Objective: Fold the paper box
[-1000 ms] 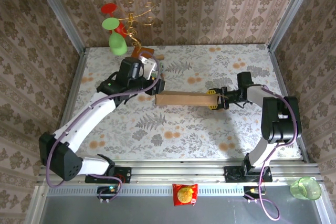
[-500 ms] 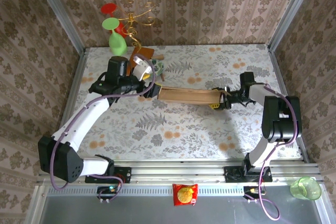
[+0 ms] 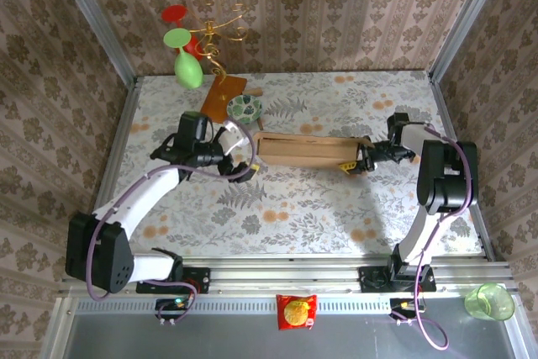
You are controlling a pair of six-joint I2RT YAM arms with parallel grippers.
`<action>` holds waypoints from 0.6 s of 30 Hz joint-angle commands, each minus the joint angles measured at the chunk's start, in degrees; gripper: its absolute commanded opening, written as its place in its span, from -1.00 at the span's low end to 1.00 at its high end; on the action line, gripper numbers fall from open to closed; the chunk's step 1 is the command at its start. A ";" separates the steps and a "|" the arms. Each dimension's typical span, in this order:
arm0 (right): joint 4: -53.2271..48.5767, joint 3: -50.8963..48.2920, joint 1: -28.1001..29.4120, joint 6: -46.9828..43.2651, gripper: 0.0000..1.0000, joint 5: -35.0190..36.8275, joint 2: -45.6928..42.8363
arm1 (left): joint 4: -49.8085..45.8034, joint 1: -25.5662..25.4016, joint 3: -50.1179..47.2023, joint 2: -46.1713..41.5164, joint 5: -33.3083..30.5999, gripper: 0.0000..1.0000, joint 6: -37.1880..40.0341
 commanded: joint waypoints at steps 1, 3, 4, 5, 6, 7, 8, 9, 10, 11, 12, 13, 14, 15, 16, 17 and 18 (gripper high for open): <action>-12.37 3.05 -1.41 -7.95 -0.45 6.49 3.06 | 9.31 0.48 -4.84 -1.12 1.77 1.00 4.67; -15.48 4.33 -2.02 -10.72 -0.46 7.03 3.90 | 12.18 0.87 -5.52 1.12 2.31 1.00 3.70; -16.37 4.51 -2.39 -11.49 -0.47 7.37 4.13 | 13.67 0.89 -5.42 2.60 2.46 1.00 3.07; -16.83 4.62 -2.77 -12.03 -0.48 7.59 4.26 | 15.44 0.91 -5.34 3.93 2.70 1.00 2.43; -17.28 4.68 -3.07 -12.64 -0.48 7.71 4.54 | 17.70 0.93 -5.41 5.32 3.09 1.00 1.66; -17.96 4.75 -3.26 -13.42 -0.48 7.93 4.82 | 20.51 0.83 -5.34 6.73 3.20 1.00 0.58; -18.71 4.91 -3.37 -14.24 -0.48 8.24 5.09 | 22.59 0.82 -5.20 8.00 3.30 1.00 -0.27; -19.77 5.10 -3.43 -15.25 -0.48 8.47 5.42 | 24.18 0.84 -4.78 9.62 3.49 1.00 -0.71; -20.62 5.33 -3.50 -16.01 -0.48 8.59 5.63 | 25.50 0.85 -3.99 11.15 4.11 1.00 -1.17; -21.05 5.34 -3.70 -16.39 -0.48 8.77 5.66 | 26.16 0.73 -3.19 12.51 4.96 1.00 -1.51; -21.24 5.24 -3.85 -16.63 -0.48 8.78 5.68 | 26.19 0.55 -1.98 14.26 6.48 1.00 -1.51; -21.29 5.28 -3.95 -16.71 -0.48 8.78 5.82 | 25.82 0.21 -0.80 15.53 7.13 1.00 -1.30; -21.50 5.39 -4.10 -16.94 -0.48 8.85 6.04 | 25.84 -0.32 0.29 16.86 7.64 1.00 -1.16; -22.01 5.82 -4.24 -17.32 -0.48 9.03 6.42 | 26.75 -0.71 0.72 17.73 8.69 1.00 -1.32; -22.36 6.17 -4.34 -17.72 -0.48 9.11 6.79 | 27.49 -0.89 1.03 18.51 8.78 1.00 -1.69; -23.18 7.01 -4.33 -18.43 -0.48 9.27 7.47 | 28.20 -1.16 1.47 19.30 9.40 1.00 -2.22; -23.99 7.70 -4.27 -19.10 -0.48 9.31 7.99 | 29.11 -1.14 1.82 19.99 10.42 1.00 -2.89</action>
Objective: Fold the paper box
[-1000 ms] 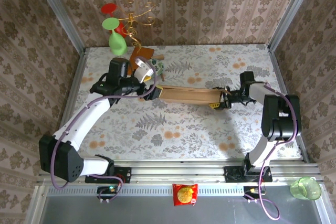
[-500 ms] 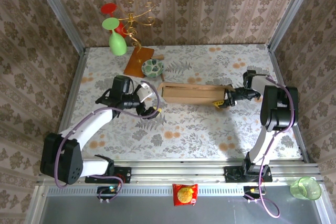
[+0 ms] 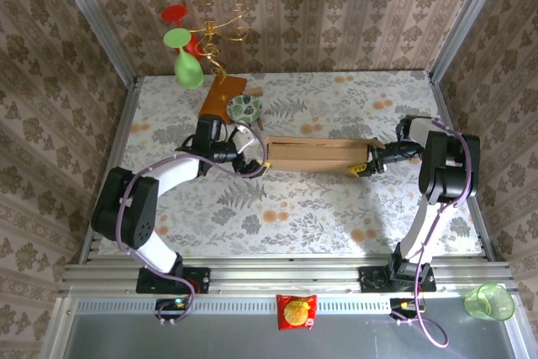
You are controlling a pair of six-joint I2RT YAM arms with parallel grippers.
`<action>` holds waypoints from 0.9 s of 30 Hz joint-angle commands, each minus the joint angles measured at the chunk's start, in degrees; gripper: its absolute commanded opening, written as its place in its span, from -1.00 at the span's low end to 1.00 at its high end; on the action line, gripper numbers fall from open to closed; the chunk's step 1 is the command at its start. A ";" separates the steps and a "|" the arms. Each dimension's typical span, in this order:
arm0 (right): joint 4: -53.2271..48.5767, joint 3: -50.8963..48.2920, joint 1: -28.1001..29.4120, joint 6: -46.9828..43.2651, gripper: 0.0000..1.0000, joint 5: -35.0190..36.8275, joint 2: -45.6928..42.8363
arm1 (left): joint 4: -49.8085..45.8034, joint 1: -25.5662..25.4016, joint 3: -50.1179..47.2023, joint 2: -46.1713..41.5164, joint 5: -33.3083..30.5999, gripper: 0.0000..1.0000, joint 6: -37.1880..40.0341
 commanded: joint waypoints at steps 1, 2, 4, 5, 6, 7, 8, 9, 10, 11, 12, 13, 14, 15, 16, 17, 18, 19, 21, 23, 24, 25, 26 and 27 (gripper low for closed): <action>-5.31 2.38 -0.16 -2.57 -0.48 8.40 2.84 | 4.79 -0.62 2.72 1.74 5.95 1.00 -2.40; -5.70 2.91 -0.25 -2.71 -0.48 8.37 3.21 | 5.06 -0.64 3.21 2.35 6.87 1.00 -2.81; -6.37 4.07 -0.40 -3.21 -0.48 8.46 4.06 | 4.74 -1.16 4.43 3.80 8.92 1.00 -2.99; -6.60 4.53 -0.46 -3.35 -0.47 8.46 4.31 | 4.34 -1.33 4.98 4.37 9.50 1.00 -2.81; -6.97 5.07 -0.67 -3.45 -0.47 8.52 4.80 | 4.10 -1.56 5.22 4.92 9.97 1.00 -2.70; -7.39 5.77 -0.70 -3.89 -0.47 8.68 5.26 | 4.45 -1.70 5.22 5.32 10.20 1.00 -2.75; -7.82 6.32 -0.71 -4.25 -0.47 8.70 5.65 | 4.81 -1.70 5.16 5.72 10.42 1.00 -2.94; -8.60 6.97 -0.69 -4.84 -0.47 8.83 6.19 | 5.59 -1.70 5.07 6.13 10.65 1.00 -3.50; -9.10 7.48 -0.71 -5.14 -0.47 9.03 6.61 | 6.52 -1.70 5.03 6.53 10.76 1.00 -4.16; -9.28 7.83 -0.71 -5.27 -0.47 9.09 6.91 | 7.44 -1.70 5.14 7.06 11.02 1.00 -4.75; -9.41 8.13 -0.71 -5.28 -0.47 9.01 7.28 | 7.79 -1.70 5.48 7.68 10.97 1.00 -5.14; -9.50 8.31 -0.71 -5.40 -0.47 9.09 7.47 | 7.95 -3.02 5.96 8.37 10.74 1.00 -5.36; -9.77 8.58 -0.63 -5.44 -0.47 9.21 7.78 | 8.65 -3.52 6.17 8.94 10.51 1.00 -5.78; -9.73 8.84 -0.71 -5.48 -0.47 9.23 7.99 | 10.44 -3.66 6.12 9.43 10.18 1.00 -6.98; -9.78 9.07 -0.71 -5.37 -0.46 9.25 8.20 | 12.18 -3.63 5.96 9.92 10.24 1.00 -8.16; -9.81 9.36 -0.69 -5.43 -0.46 9.27 8.42 | 12.73 -3.68 6.29 10.19 10.39 0.99 -8.70; -9.90 9.58 -0.71 -5.45 -0.46 9.36 8.65 | 12.74 -3.68 6.72 10.59 10.57 0.97 -9.17; -9.85 9.72 -0.70 -5.46 -0.45 9.36 8.91 | 12.79 -3.72 6.99 10.80 10.79 0.96 -9.46; -9.71 9.96 -0.72 -5.45 -0.42 9.53 9.27 | 11.82 -3.89 7.55 10.99 11.04 0.92 -9.39; -9.18 10.10 -0.87 -5.33 -0.32 9.60 9.54 | 9.67 -3.98 8.17 11.05 11.25 0.86 -8.95; -9.03 10.12 -0.94 -5.28 -0.25 9.71 9.71 | 8.75 -3.98 8.39 11.03 11.32 0.83 -8.95; -8.94 10.36 -0.98 -5.28 -0.18 9.86 9.88 | 8.68 -3.98 8.20 10.85 11.44 0.82 -9.18; -8.86 10.61 -1.02 -5.25 -0.11 10.10 9.89 | 8.94 -3.98 7.85 10.68 11.41 0.81 -9.45; -8.72 10.94 -1.03 -5.20 -0.03 10.15 9.90 | 9.25 -3.98 7.53 10.57 11.32 0.79 -9.86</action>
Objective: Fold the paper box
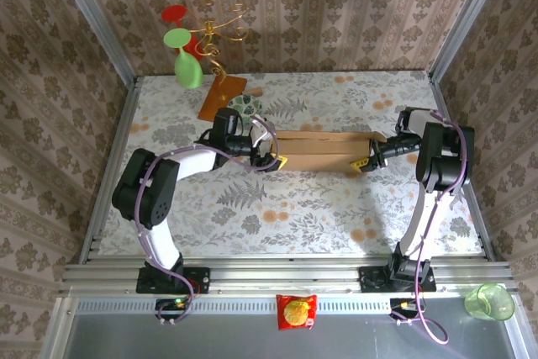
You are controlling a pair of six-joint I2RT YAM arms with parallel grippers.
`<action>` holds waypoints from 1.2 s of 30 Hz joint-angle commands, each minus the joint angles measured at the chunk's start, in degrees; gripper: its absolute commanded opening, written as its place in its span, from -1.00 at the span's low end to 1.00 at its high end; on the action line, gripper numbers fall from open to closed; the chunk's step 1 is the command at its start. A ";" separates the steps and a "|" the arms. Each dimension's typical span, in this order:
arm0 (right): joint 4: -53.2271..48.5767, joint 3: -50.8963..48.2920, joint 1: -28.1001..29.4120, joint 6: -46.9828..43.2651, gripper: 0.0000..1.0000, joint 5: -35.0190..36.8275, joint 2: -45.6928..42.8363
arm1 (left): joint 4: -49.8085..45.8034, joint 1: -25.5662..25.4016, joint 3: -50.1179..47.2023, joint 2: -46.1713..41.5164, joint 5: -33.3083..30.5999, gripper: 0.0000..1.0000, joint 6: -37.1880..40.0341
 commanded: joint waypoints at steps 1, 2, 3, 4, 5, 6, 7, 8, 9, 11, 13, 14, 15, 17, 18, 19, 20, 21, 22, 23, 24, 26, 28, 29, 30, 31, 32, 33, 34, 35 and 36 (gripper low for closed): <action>0.71 1.69 -0.48 0.22 0.03 9.10 1.73 | -0.21 -0.18 0.95 0.16 1.59 0.77 -1.99; 0.73 2.00 -0.58 0.26 0.10 9.32 1.53 | -0.28 -0.09 0.88 0.09 1.59 0.75 -2.32; 0.79 2.55 -0.79 0.40 0.18 9.73 1.40 | -0.39 -0.05 0.95 0.08 1.59 0.73 -2.59; 0.77 2.83 -1.05 0.49 0.23 10.08 1.09 | -0.70 -0.01 1.11 0.02 1.55 0.71 -2.90; 0.97 3.10 -1.35 0.61 0.28 10.11 0.78 | -1.13 0.00 1.54 0.15 1.57 0.68 -3.21; 1.31 3.26 -1.58 0.91 0.31 10.15 0.36 | -2.21 0.15 2.26 0.31 1.64 0.63 -3.28; 1.42 3.49 -1.89 1.04 0.34 10.24 -0.04 | -3.38 0.17 3.01 0.57 1.77 0.58 -3.45; 1.42 3.56 -2.12 1.00 0.37 10.29 -0.32 | -4.24 0.26 3.64 0.83 1.84 0.55 -3.60; 1.51 3.82 -2.27 1.04 0.39 10.12 -0.63 | -5.22 0.35 4.19 1.03 2.03 0.52 -3.58; 1.23 4.26 -2.37 0.98 0.45 10.05 -1.02 | -6.06 0.30 4.82 1.26 2.12 0.48 -3.56; 0.67 5.22 -2.73 0.69 0.51 10.39 -1.39 | -6.84 0.29 5.38 1.45 2.12 0.43 -3.80; 0.45 5.60 -2.87 0.62 0.52 10.86 -1.65 | -7.29 0.34 5.62 1.41 2.04 0.42 -3.80; 0.24 6.10 -3.21 0.59 0.52 11.70 -2.20 | -7.73 0.30 5.70 1.31 2.05 0.41 -3.64; -0.18 7.17 -4.01 0.69 0.56 13.74 -3.35 | -8.06 0.30 5.55 1.00 1.88 0.41 -3.42; -0.24 7.61 -4.41 0.84 0.56 14.71 -4.28 | -8.41 0.35 5.46 0.88 1.78 0.40 -3.27; -0.09 8.22 -4.83 1.01 0.57 15.62 -5.37 | -8.63 0.39 5.43 0.85 1.78 0.39 -3.21; -0.28 8.80 -5.06 1.11 0.59 16.51 -6.23 | -8.81 0.41 5.42 0.73 1.84 0.39 -3.19; -0.33 9.42 -5.38 1.37 0.59 17.33 -7.40 | -9.00 0.35 5.37 0.56 1.92 0.38 -3.11; -0.41 9.88 -5.72 1.55 0.60 18.35 -8.53 | -9.18 0.34 5.32 0.45 1.92 0.37 -3.12; -0.57 10.52 -6.05 1.57 0.60 19.64 -9.78 | -9.43 0.28 5.36 0.34 1.87 0.36 -2.95; -0.60 10.93 -6.24 1.74 0.61 21.24 -11.10 | -9.69 0.26 5.44 0.33 1.81 0.35 -2.79; -0.40 11.39 -6.68 1.64 0.61 23.90 -13.54 | -10.18 0.26 5.40 0.25 1.70 0.32 -2.66; -0.18 11.73 -6.85 1.04 0.61 27.48 -16.33 | -10.69 0.21 5.45 0.29 1.64 0.30 -2.49; 0.35 11.64 -6.94 0.75 0.61 28.85 -17.49 | -10.82 0.17 5.62 0.32 1.60 0.29 -2.48; 1.36 11.63 -7.00 0.27 0.60 30.28 -19.17 | -11.01 0.17 5.60 0.25 1.60 0.28 -2.44; 2.72 11.56 -6.93 -0.43 0.58 31.75 -20.69 | -11.16 0.17 5.62 0.12 1.59 0.27 -2.28; 3.88 11.67 -6.92 -1.54 0.55 32.91 -21.97 | -11.36 0.09 5.68 0.04 1.48 0.27 -2.07; 5.07 12.01 -6.83 -3.33 0.47 34.54 -23.29 | -11.97 0.00 5.86 -0.04 1.35 0.26 -1.67; 6.86 12.14 -6.44 -5.72 0.34 36.04 -24.86 | -12.53 -0.08 5.97 -0.17 1.22 0.26 -1.31; 9.12 12.00 -5.95 -8.47 0.24 37.26 -26.32 | -12.84 -0.16 6.09 -0.14 1.15 0.26 -1.10; 12.07 11.42 -5.01 -12.32 0.16 39.15 -28.45 | -13.20 -0.18 6.16 -0.28 1.16 0.25 -0.84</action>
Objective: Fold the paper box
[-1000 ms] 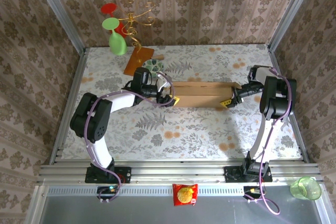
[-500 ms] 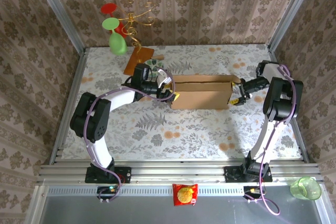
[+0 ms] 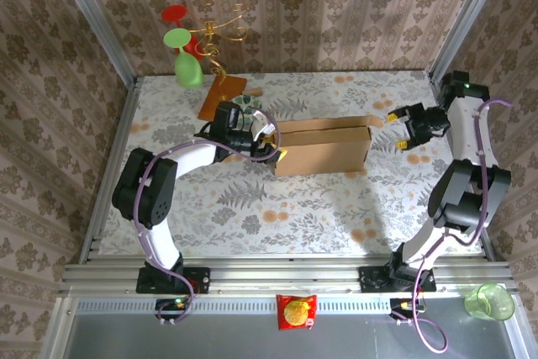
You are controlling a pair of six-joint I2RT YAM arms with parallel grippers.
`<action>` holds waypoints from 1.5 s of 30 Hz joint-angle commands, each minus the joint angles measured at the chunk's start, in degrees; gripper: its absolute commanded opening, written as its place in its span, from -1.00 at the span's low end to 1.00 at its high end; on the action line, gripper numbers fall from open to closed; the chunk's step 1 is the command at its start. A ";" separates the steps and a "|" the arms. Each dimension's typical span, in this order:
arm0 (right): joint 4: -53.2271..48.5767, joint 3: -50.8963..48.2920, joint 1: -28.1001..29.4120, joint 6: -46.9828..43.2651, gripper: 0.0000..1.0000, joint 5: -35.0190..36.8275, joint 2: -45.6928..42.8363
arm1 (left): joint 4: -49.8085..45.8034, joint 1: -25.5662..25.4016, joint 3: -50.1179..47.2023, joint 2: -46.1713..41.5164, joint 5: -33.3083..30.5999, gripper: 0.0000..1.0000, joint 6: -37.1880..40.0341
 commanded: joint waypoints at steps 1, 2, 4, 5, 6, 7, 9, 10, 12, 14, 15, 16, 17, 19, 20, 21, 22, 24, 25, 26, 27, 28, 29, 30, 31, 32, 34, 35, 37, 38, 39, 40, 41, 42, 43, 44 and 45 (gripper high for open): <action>9.67 -0.06 2.72 -12.78 0.06 8.88 -6.59 | -4.39 -0.32 1.15 -0.40 0.66 0.25 1.83; 11.12 -0.37 3.99 -16.46 -0.02 10.04 -7.39 | -4.63 -0.39 1.13 -0.42 0.68 0.25 1.97; 12.81 0.18 6.42 -21.46 -0.26 10.12 -6.90 | -5.15 -0.40 1.11 -0.62 0.54 0.24 2.34; 13.92 0.66 7.75 -24.34 -0.33 9.72 -6.58 | -5.43 -0.40 1.10 -0.69 0.46 0.24 2.54; 14.96 1.30 9.98 -28.49 -0.34 10.59 -6.60 | -5.84 -0.40 1.26 -0.75 0.45 0.24 2.84; 15.89 1.58 12.16 -32.52 -0.34 12.18 -6.82 | -6.17 -0.40 1.31 -0.86 0.45 0.23 3.01; 18.21 0.98 16.11 -38.67 -0.34 16.88 -7.99 | -7.33 -0.43 1.62 -0.89 0.58 0.22 3.72; 19.79 -0.23 16.69 -40.23 -0.34 17.73 -8.81 | -7.80 -0.46 1.83 -0.76 0.54 0.21 4.07; 24.82 -4.77 16.33 -43.24 -0.32 18.79 -11.98 | -7.97 -0.47 1.95 -0.65 0.54 0.19 4.17; 28.94 -8.93 15.08 -46.05 -0.28 18.21 -14.87 | -7.99 -0.48 2.21 -0.58 0.52 0.18 4.05; 31.23 -11.26 14.30 -49.42 -0.27 16.29 -16.33 | -8.06 -0.48 2.27 -0.42 0.65 0.18 4.17; 32.98 -13.42 13.85 -52.65 -0.26 15.30 -16.68 | -8.14 -0.48 2.40 -0.41 0.65 0.18 4.14; 34.11 -15.02 13.48 -55.23 -0.26 14.14 -18.80 | -8.35 -0.49 2.44 -0.37 0.65 0.18 4.35; 33.37 -15.86 11.82 -59.25 -0.29 11.02 -18.69 | -8.61 -0.49 2.62 -0.34 0.73 0.17 4.37; 32.26 -15.39 11.24 -60.56 -0.32 9.52 -18.11 | -8.69 -0.47 2.65 -0.37 0.82 0.17 4.40; 30.78 -14.51 10.79 -62.35 -0.37 7.25 -17.50 | -8.80 -0.49 2.59 -0.35 0.80 0.17 4.36; 28.77 -13.51 10.63 -64.63 -0.40 5.25 -16.02 | -8.90 -0.45 2.64 -0.35 0.80 0.17 4.48; 26.31 -12.70 11.10 -68.93 -0.39 4.07 -14.93 | -9.03 -0.41 2.49 -0.32 0.79 0.17 4.62; 25.62 -12.62 11.16 -69.87 -0.36 4.02 -14.56 | -9.06 -0.47 2.47 -0.31 0.72 0.17 4.62; 24.91 -12.54 11.24 -70.92 -0.34 3.89 -14.21 | -9.12 -0.41 2.38 -0.20 0.78 0.17 4.71; 24.32 -12.66 11.34 -71.69 -0.31 4.12 -13.89 | -9.15 -0.41 2.46 -0.08 0.57 0.17 4.75; 24.14 -12.80 11.48 -72.34 -0.28 5.47 -13.65 | -9.13 -0.40 2.46 -0.08 0.64 0.17 4.80; 24.04 -12.93 11.60 -72.59 -0.25 6.82 -13.33 | -9.25 -0.41 2.57 -0.10 0.56 0.17 4.81; 23.92 -12.92 11.60 -73.06 -0.22 7.36 -12.88 | -9.21 -0.40 2.66 -0.01 0.54 0.17 4.84; 23.97 -12.74 11.76 -73.18 -0.21 8.43 -12.45 | -9.34 -0.42 2.77 0.02 0.54 0.17 4.84; 24.04 -12.37 11.77 -72.95 -0.20 9.11 -11.98 | -9.49 -0.40 2.89 0.12 0.54 0.17 4.88; 24.22 -11.06 12.03 -71.78 -0.24 9.72 -10.73 | -9.51 -0.38 3.19 0.16 0.46 0.17 4.84; 23.82 -10.35 12.42 -71.55 -0.28 10.02 -10.34 | -9.59 -0.36 3.38 0.27 0.45 0.17 4.84; 22.95 -9.43 13.31 -71.93 -0.33 11.30 -9.53 | -9.55 -0.40 3.73 0.47 0.55 0.17 4.68; 22.60 -9.27 13.72 -72.20 -0.35 11.97 -9.31 | -9.54 -0.40 3.88 0.51 0.56 0.17 4.63; 22.38 -9.18 14.01 -72.27 -0.38 12.48 -9.10 | -9.58 -0.40 4.02 0.61 0.54 0.17 4.66; 22.37 -9.37 14.07 -71.94 -0.42 12.67 -9.04 | -9.52 -0.44 4.01 0.60 0.54 0.17 4.65; 22.25 -9.46 14.10 -71.74 -0.44 12.66 -9.00 | -9.53 -0.39 4.05 0.60 0.54 0.17 4.73; 22.07 -9.51 14.06 -71.66 -0.48 12.46 -8.90 | -9.45 -0.40 4.13 0.60 0.54 0.17 4.77; 21.89 -9.72 14.06 -71.59 -0.49 12.23 -8.99 | -9.45 -0.36 4.12 0.56 0.54 0.17 4.74; 21.86 -10.03 14.07 -71.44 -0.49 12.36 -9.08 | -9.50 -0.40 4.07 0.60 0.54 0.17 4.75; 21.80 -10.27 14.06 -71.30 -0.49 12.57 -9.17 | -9.47 -0.42 3.99 0.58 0.54 0.17 4.80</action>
